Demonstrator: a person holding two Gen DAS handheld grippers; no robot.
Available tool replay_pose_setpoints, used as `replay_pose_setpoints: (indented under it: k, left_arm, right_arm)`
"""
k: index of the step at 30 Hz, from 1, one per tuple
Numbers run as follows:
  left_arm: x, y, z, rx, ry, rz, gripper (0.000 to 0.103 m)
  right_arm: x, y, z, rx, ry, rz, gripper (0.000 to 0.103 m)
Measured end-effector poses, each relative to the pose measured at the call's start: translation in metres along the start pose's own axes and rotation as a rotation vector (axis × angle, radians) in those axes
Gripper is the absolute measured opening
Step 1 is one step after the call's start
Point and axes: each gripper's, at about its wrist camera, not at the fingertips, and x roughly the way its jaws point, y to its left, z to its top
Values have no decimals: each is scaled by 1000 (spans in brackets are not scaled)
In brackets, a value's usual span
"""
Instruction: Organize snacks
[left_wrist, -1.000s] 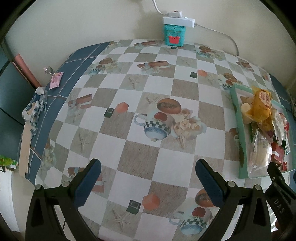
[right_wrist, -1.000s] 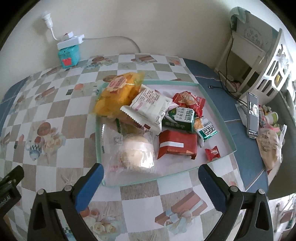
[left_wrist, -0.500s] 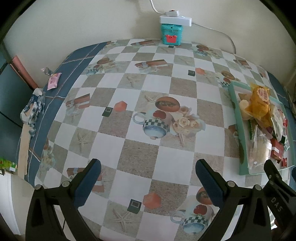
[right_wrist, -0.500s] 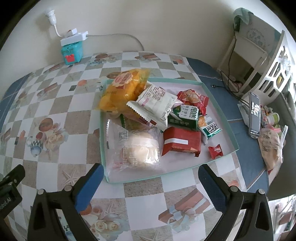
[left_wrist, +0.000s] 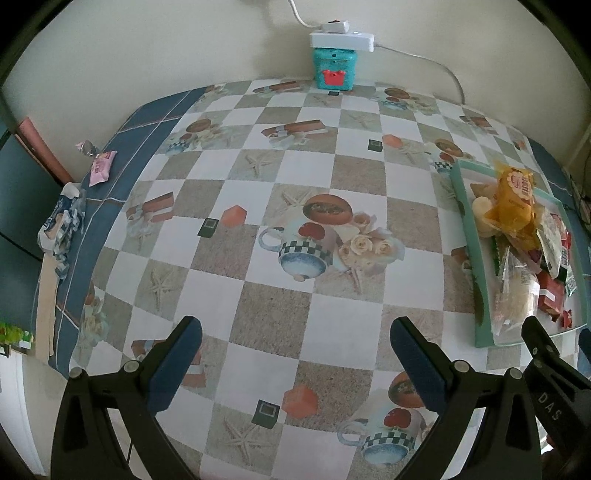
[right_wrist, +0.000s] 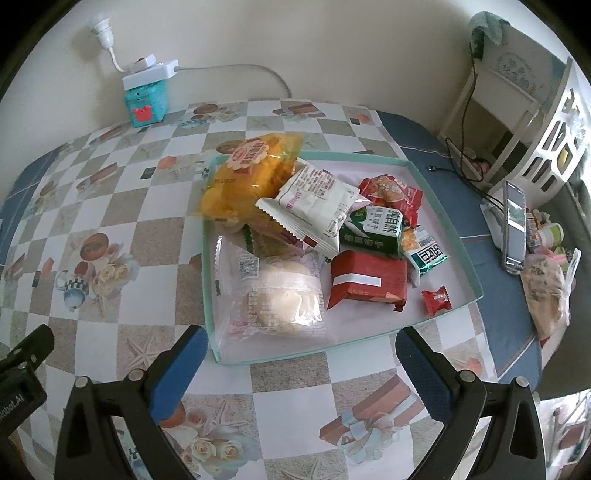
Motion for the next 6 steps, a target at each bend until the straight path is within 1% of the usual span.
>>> replay_pose_setpoints:
  k: [6]
  left_arm:
    - [-5, -1, 0, 13, -29, 9, 102]
  right_arm:
    - [1, -1, 0, 3, 1, 7, 103]
